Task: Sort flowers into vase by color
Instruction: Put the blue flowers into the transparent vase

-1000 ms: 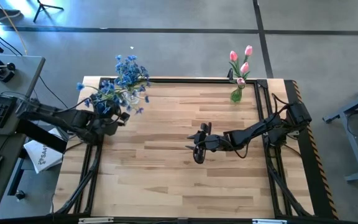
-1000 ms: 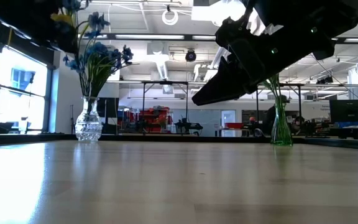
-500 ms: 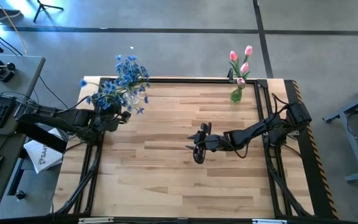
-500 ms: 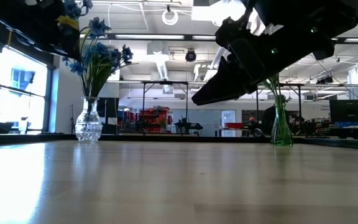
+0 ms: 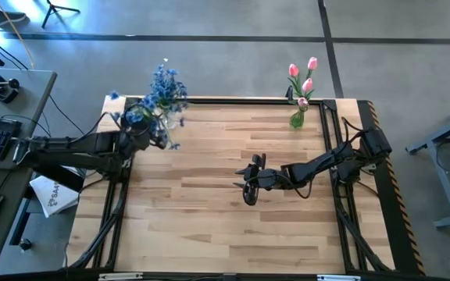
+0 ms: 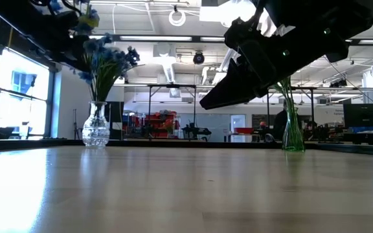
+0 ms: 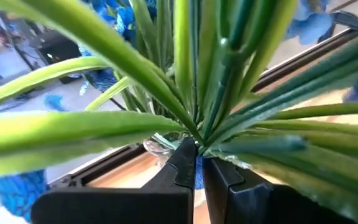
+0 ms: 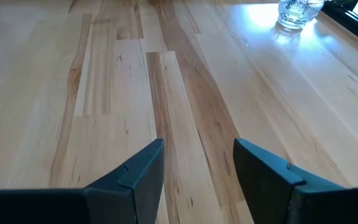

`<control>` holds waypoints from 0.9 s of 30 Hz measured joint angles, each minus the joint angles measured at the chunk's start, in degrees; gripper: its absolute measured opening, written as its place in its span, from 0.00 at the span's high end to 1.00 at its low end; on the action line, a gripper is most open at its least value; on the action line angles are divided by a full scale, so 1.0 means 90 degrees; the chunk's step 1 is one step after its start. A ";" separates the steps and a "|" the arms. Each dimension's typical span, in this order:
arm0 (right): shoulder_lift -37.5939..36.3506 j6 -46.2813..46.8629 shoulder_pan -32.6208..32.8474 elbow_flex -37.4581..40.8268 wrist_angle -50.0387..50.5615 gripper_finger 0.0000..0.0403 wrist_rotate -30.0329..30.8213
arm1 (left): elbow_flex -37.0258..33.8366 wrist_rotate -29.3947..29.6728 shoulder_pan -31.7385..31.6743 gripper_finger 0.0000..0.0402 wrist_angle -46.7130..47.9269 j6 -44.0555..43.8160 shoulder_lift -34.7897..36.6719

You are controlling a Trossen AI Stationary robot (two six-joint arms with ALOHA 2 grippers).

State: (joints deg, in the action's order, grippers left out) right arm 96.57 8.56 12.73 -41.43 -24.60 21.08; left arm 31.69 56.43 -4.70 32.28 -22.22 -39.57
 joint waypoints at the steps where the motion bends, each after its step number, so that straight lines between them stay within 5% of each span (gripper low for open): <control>1: 0.0000 0.0000 0.0000 0.0000 0.0000 0.53 0.0000 | 0.0001 -0.0156 -0.0108 1.00 -0.0105 0.0096 0.0000; 15: 0.0000 0.0032 0.0000 0.0001 0.0000 0.53 0.0000 | 0.0200 -0.1795 -0.1176 1.00 -0.0414 0.0389 0.0000; 27: 0.0000 0.0049 0.0000 0.0000 0.0000 0.53 -0.0002 | 0.0749 -0.2117 -0.1498 1.00 0.0034 0.0536 -0.0002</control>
State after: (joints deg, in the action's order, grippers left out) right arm 96.57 8.99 12.73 -41.43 -24.60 21.06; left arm 38.44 37.38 -18.18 32.58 -17.39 -39.59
